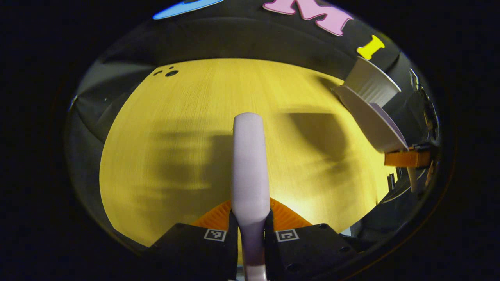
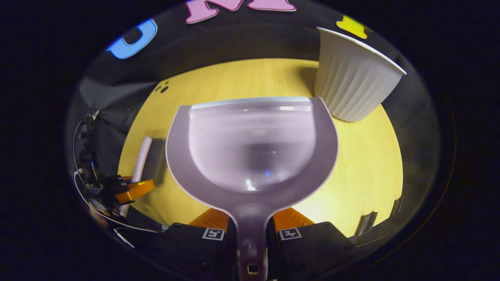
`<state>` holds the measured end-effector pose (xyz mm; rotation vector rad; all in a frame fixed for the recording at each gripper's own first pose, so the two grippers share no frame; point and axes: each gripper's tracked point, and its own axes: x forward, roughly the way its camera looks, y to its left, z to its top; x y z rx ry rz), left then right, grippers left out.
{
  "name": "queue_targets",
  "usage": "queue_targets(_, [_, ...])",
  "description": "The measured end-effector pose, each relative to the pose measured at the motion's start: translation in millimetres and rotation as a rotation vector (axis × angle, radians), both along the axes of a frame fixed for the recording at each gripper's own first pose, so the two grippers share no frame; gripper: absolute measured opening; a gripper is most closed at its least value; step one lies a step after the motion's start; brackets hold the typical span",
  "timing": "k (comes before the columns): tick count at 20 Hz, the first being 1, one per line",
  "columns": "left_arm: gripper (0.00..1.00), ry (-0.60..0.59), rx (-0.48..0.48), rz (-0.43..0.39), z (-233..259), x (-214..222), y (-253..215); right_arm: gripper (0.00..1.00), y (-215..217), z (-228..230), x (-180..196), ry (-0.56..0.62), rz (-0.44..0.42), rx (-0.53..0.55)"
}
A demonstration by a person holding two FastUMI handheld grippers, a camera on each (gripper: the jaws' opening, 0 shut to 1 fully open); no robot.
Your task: Pick up the small broom and dustpan from the desktop, sweep the trash into the dustpan with the broom, and then empty the trash into the garbage bin.
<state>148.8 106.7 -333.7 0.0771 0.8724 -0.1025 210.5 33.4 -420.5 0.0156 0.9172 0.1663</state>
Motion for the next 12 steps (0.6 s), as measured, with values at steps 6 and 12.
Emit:
queue_targets(6, [0.32,0.054,0.076,0.077,-24.0,11.4,17.9,0.39,6.1,-44.2,8.8,0.045,0.014,-0.066])
queue_targets(12, [0.34,0.079,0.145,0.057,-29.6,23.5,10.7,0.33,4.6,-56.0,9.0,0.107,0.026,-0.078])
